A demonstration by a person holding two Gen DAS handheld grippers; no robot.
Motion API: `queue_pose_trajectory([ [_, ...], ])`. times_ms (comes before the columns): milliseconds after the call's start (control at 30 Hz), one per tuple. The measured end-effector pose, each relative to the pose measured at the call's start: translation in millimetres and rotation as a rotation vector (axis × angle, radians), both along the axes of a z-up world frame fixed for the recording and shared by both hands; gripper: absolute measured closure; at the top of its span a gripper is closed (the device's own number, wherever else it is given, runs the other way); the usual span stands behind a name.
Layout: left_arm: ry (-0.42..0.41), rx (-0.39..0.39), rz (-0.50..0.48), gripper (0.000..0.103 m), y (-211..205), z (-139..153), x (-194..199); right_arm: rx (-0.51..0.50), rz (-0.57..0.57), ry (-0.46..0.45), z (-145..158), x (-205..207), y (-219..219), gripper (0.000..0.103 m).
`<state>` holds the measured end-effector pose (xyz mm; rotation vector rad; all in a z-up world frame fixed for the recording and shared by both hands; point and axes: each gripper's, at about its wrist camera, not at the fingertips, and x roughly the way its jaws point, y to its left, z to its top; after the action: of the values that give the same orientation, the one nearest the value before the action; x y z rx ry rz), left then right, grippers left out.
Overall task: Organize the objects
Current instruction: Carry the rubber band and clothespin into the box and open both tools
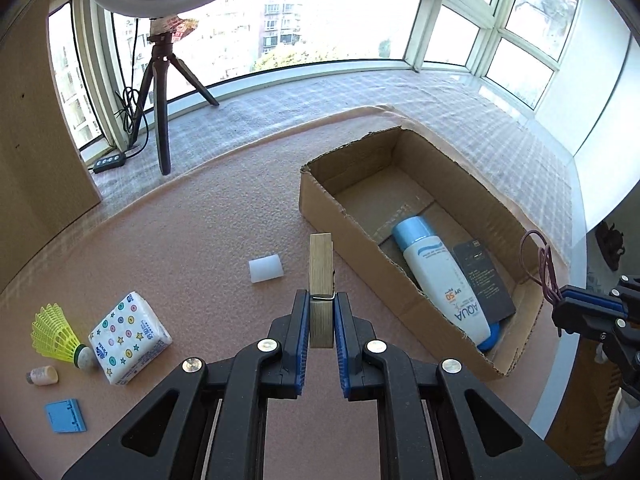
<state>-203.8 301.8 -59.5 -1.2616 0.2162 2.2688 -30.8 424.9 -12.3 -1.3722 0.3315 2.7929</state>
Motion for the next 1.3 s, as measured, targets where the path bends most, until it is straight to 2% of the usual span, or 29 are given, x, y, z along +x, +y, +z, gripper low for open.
queue_pose_trajectory([
  [167, 0.022, -0.013, -0.026, 0.090, 38, 6, -16, 0.035, -0.035, 0.011, 9, -1, 31, 0.099],
  [400, 0.009, -0.015, -0.040, 0.091, 86, 1, -37, 0.027, -0.064, -0.009, -4, -21, 61, 0.099],
  [700, 0.004, -0.026, -0.021, 0.090, 107, -9, -58, 0.012, -0.080, -0.041, -21, -31, 84, 0.099],
  [733, 0.010, -0.025, -0.020, 0.085, 108, -9, -60, 0.010, -0.080, -0.041, -22, -32, 86, 0.096],
  [767, 0.013, -0.025, -0.015, 0.068, 108, -8, -61, 0.007, -0.083, -0.041, -23, -33, 87, 0.094],
  [800, 0.020, -0.022, -0.007, 0.058, 108, -7, -62, 0.003, -0.090, -0.046, -24, -33, 89, 0.090],
  [833, 0.029, -0.016, 0.002, 0.042, 106, -4, -62, -0.010, -0.094, -0.050, -25, -33, 91, 0.077],
  [867, 0.038, -0.009, 0.006, 0.039, 104, -2, -61, -0.025, -0.099, -0.046, -25, -32, 92, 0.066],
  [933, 0.047, -0.008, 0.011, 0.039, 100, 3, -59, -0.034, -0.099, -0.033, -25, -29, 91, 0.059],
  [1167, 0.060, -0.002, 0.027, 0.039, 81, 16, -46, -0.024, -0.085, -0.032, -23, -21, 79, 0.048],
  [1300, 0.071, 0.001, 0.029, 0.033, 65, 25, -30, -0.036, -0.086, -0.022, -18, -17, 72, 0.047],
])
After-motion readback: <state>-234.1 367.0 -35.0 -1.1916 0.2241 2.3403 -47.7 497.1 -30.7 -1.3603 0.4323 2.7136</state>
